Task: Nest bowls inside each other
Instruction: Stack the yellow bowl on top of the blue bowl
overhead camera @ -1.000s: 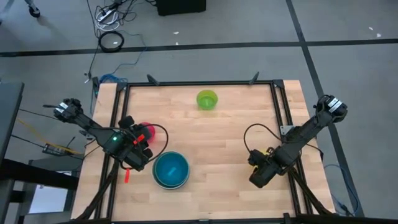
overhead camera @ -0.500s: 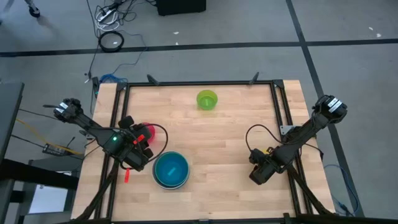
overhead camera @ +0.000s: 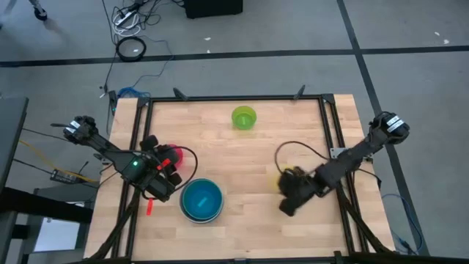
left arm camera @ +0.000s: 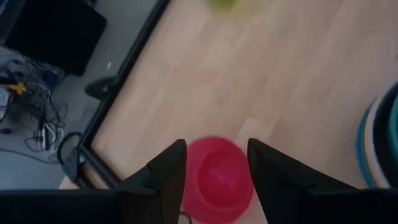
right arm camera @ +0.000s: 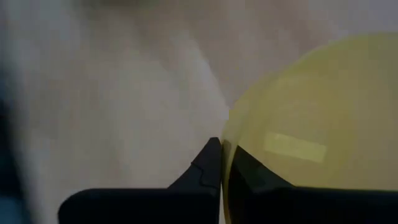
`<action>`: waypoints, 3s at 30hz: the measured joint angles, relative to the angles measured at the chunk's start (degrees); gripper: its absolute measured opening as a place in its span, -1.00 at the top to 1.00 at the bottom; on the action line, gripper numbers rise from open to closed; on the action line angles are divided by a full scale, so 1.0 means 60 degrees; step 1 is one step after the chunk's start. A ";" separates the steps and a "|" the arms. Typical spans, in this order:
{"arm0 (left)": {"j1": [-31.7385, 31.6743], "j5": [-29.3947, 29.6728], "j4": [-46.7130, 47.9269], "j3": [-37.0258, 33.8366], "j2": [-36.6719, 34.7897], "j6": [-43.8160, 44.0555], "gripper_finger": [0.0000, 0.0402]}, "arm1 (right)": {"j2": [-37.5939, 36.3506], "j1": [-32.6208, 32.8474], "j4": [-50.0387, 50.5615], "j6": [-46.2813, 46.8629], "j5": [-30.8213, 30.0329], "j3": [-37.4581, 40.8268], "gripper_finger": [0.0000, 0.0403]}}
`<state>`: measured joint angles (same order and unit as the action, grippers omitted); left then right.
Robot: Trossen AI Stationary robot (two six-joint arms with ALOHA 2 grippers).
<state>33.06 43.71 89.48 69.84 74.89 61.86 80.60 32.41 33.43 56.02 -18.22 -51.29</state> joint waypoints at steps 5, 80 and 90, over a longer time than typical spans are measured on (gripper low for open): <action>0.0000 0.0359 -0.0260 0.0394 -0.0004 0.0027 0.11 | 0.0128 -0.1439 -0.4026 -0.3408 0.0309 -0.0609 1.00; -0.0076 0.1182 0.0090 0.1807 -0.0492 -0.0509 0.11 | 0.6375 -0.2307 0.3439 -0.7379 0.2780 -0.8554 0.54; -0.0076 0.1182 0.0090 0.1807 -0.0492 -0.0509 0.11 | 0.6386 -0.2249 0.1968 -0.7167 0.3260 -0.7433 0.28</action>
<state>32.60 50.81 90.02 80.68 71.94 58.81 118.91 18.92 45.23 13.02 1.34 -95.89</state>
